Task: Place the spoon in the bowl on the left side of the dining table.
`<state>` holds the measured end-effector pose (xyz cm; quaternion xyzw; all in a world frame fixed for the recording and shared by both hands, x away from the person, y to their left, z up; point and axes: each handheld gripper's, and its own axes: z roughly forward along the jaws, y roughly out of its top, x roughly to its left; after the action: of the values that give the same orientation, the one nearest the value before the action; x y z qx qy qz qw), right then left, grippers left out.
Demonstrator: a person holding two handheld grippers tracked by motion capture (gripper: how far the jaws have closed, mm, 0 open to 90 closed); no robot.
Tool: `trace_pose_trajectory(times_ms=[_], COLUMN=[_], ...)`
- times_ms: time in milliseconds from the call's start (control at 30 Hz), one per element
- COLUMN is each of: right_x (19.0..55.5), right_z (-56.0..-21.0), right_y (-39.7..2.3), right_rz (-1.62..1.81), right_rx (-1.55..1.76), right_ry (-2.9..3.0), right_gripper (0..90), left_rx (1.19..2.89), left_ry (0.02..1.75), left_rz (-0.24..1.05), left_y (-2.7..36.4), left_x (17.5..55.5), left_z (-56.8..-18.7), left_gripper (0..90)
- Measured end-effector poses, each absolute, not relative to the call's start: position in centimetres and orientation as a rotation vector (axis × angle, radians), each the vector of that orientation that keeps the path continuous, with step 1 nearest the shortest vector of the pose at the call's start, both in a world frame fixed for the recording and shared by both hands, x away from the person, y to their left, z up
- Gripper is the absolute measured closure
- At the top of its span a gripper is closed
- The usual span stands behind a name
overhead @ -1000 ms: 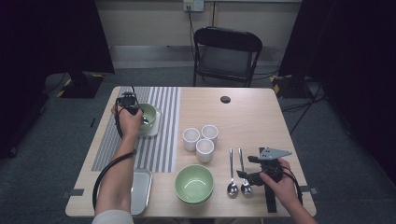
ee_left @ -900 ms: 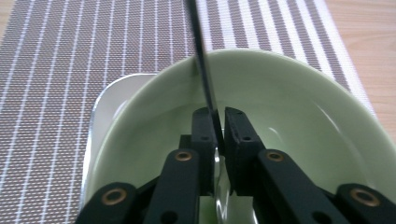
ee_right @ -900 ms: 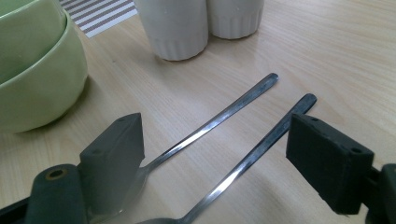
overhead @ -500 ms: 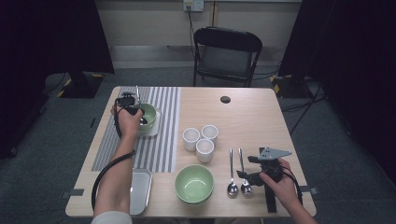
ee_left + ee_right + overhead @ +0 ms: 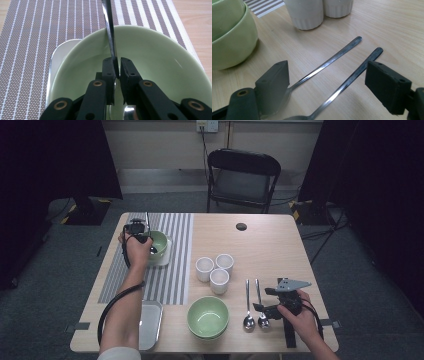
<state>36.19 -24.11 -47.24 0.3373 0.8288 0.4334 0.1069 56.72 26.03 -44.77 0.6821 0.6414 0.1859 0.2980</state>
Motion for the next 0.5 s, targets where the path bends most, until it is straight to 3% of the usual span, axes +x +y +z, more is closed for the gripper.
trace_pose_trajectory(times_ms=[500], right_x=[36.2], right_z=[-47.2], right_y=[-24.1], right_rz=[1.279], right_rx=[0.991], right_ry=[2.436], right_gripper=[19.0], left_rx=[1.83], left_ry=[1.67], left_rz=[0.46], left_y=[25.47], left_x=[56.83], left_z=[-44.77], left_gripper=[85.7])
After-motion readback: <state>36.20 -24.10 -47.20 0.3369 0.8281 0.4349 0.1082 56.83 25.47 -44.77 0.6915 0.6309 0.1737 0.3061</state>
